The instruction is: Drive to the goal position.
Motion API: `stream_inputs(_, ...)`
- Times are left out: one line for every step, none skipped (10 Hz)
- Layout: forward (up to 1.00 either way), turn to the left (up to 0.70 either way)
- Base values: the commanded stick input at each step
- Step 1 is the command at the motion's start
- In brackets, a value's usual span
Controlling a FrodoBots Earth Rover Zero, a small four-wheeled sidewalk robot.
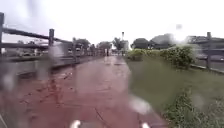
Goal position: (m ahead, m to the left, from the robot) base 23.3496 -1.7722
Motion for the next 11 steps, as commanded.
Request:
stream_inputs(0.7,0.0)
stream_inputs(0.7,0.0)
stream_inputs(0.7,0.0)
stream_inputs(0.7,0.0)
stream_inputs(0.7,0.0)
stream_inputs(0.7,0.0)
stream_inputs(0.7,0.0)
stream_inputs(0.7,0.0)
stream_inputs(0.7,0.0)
stream_inputs(0.7,0.0)
stream_inputs(0.7,0.0)
